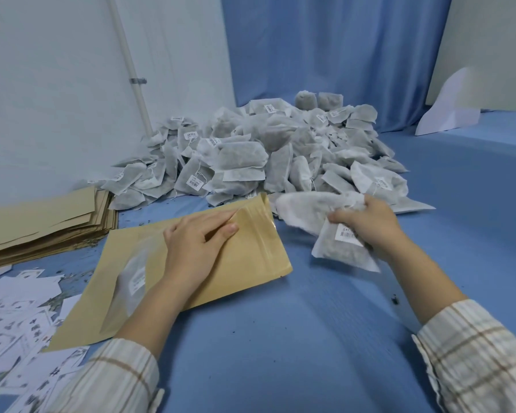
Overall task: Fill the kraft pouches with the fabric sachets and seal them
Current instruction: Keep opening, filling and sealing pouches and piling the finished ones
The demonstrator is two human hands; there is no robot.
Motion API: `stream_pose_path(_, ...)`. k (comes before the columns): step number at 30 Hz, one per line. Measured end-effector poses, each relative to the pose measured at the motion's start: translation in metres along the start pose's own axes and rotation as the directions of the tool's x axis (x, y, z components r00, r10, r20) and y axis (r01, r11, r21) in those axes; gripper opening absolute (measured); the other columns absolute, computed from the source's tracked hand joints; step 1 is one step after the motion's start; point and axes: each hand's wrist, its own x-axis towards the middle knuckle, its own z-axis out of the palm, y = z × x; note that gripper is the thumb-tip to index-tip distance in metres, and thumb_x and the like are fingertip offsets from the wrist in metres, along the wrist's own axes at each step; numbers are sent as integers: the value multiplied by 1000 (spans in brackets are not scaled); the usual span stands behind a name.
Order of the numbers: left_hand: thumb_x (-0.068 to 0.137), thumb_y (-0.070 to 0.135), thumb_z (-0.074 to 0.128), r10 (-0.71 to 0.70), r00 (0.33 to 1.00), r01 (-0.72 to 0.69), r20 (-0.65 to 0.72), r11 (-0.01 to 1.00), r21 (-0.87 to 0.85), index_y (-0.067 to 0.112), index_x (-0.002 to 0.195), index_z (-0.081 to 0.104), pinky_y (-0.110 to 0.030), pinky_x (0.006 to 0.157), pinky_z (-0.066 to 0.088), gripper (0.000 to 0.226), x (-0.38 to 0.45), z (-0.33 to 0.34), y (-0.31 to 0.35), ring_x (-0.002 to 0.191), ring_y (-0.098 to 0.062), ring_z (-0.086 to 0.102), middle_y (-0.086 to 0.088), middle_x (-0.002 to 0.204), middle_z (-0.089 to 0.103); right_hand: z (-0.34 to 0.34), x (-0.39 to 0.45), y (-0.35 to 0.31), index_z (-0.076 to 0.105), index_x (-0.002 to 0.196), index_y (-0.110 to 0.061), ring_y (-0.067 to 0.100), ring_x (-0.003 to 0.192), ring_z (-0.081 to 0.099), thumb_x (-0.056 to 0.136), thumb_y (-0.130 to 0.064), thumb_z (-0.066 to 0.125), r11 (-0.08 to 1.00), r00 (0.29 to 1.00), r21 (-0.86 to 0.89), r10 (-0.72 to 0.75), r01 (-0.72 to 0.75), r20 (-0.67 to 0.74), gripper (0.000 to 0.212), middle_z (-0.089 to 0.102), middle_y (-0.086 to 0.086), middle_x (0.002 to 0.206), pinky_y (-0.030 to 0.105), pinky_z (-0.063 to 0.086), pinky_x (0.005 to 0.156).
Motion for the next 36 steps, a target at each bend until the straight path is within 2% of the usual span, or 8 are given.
stream_pose_path(4,87,26,65,-3,1000,3,-26,1000,-20,51,100,62,-51,101,34,28,4,-12,-8,91,13,44,58,78,46,10,-4,-11,59,92,-13,19,69,66,65,-12,81,974,996,226,-23,3,87,35,69,8,88,31,55,62)
stream_pose_path(9,86,30,66,-63,996,58,-56,995,-84,61,91,57,-45,103,35,33,6,-28,-15,97,8,50,46,86,54,42,-6,-32,57,82,-23,10,68,62,60,-27,83,969,974,-134,-191,207,123,34,65,-7,74,26,45,57)
stream_pose_path(13,85,27,67,-37,998,31,-59,995,-90,52,93,68,-46,101,36,26,3,-29,-16,98,0,53,43,88,57,77,-10,-48,68,77,-15,5,53,60,61,-22,83,965,914,-74,-212,251,347,23,65,-9,58,19,45,50)
stream_pose_path(22,83,47,61,83,995,-79,49,993,-89,53,105,59,-51,102,31,23,-9,-28,-33,111,-5,54,36,104,60,116,-5,-50,63,91,-16,8,65,69,84,-5,63,997,600,-48,73,-58,797,13,72,-3,73,19,54,55)
stream_pose_path(25,85,34,64,37,999,-39,-35,996,-75,49,104,61,-51,101,34,24,-4,-30,-39,109,-12,58,24,107,66,114,3,-48,67,89,-22,10,74,69,79,-34,71,999,730,-27,-5,32,683,16,73,-5,81,23,54,64)
stream_pose_path(29,84,25,67,-12,990,8,-140,1000,-29,35,106,69,-53,99,36,23,-2,-33,-45,105,-18,61,13,106,69,102,18,-49,69,76,-22,12,76,66,66,-65,67,994,967,85,-83,64,240,44,71,-8,75,33,52,72)
stream_pose_path(32,85,27,66,-15,986,18,-163,1000,14,33,106,71,-51,101,32,22,-2,-31,-43,106,-17,60,14,107,68,110,12,-48,63,71,-24,6,76,60,68,-66,64,992,992,20,-121,121,24,43,65,-12,77,24,45,62)
stream_pose_path(36,86,33,62,-11,979,24,-203,998,63,38,105,69,-39,103,25,21,-4,-28,-40,107,-11,55,17,109,67,140,-8,-45,49,94,-19,14,68,61,73,-44,73,987,985,93,-139,129,105,41,60,-1,89,24,47,44)
